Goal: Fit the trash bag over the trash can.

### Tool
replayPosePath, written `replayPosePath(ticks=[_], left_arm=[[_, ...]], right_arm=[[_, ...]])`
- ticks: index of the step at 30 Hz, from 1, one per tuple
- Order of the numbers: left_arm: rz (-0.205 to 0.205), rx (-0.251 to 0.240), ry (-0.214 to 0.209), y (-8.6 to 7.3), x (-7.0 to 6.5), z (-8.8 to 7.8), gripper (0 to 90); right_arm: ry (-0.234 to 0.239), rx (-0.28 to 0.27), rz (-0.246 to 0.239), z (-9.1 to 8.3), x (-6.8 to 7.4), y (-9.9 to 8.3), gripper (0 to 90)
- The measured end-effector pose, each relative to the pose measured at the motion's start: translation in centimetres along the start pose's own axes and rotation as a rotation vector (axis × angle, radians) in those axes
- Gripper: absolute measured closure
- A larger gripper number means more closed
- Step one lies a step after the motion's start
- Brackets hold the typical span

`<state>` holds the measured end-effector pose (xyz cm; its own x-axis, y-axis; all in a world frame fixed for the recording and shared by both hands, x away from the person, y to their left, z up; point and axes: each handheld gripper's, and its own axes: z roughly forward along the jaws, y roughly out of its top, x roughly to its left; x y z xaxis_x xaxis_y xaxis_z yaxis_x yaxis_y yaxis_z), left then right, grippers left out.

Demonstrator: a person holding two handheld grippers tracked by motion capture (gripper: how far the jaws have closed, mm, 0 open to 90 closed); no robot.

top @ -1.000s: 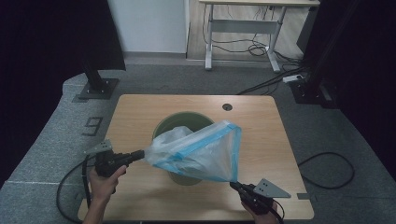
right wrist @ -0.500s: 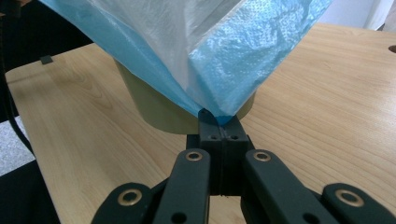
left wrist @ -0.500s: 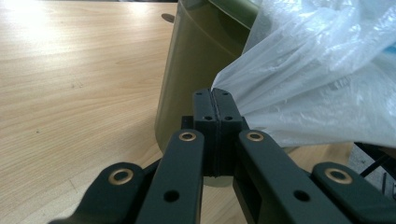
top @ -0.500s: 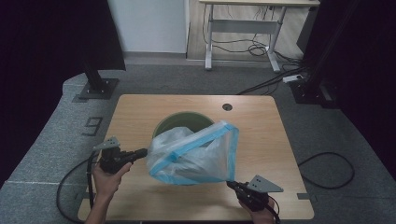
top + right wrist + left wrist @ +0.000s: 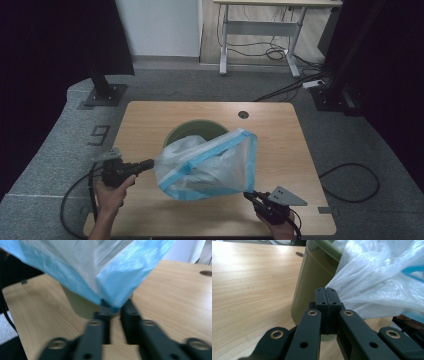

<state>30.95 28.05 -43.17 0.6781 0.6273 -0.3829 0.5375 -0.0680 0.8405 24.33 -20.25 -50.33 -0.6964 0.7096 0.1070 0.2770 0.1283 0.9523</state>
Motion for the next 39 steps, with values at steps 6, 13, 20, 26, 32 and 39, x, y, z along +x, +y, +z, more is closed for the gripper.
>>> replayPosePath(ticks=[6,13,20,26,32,39], left_arm=[[0.005,-0.025,-0.011,0.1,-0.2,-0.9,89.9],[0.022,-0.021,-0.004,0.2,-0.4,-1.5,89.9],[0.027,0.016,0.029,-0.1,-0.2,-1.4,89.9],[0.019,0.046,0.059,0.0,0.3,-0.9,89.9],[-0.002,0.071,0.101,0.4,1.2,-0.1,89.9],[0.034,0.020,0.056,0.2,0.2,-1.3,82.3]], right_arm=[[0.051,-0.089,0.033,-1.2,-0.1,1.2,63.3],[0.079,-0.120,0.026,-1.7,-0.1,2.2,87.5],[0.054,-0.052,-0.013,-1.1,0.4,1.8,88.5],[0.057,0.003,-0.032,-0.1,0.1,1.4,88.5],[0.042,0.033,-0.002,1.2,-1.0,1.7,88.5],[0.047,0.030,-0.001,1.6,-0.7,1.8,88.5]])
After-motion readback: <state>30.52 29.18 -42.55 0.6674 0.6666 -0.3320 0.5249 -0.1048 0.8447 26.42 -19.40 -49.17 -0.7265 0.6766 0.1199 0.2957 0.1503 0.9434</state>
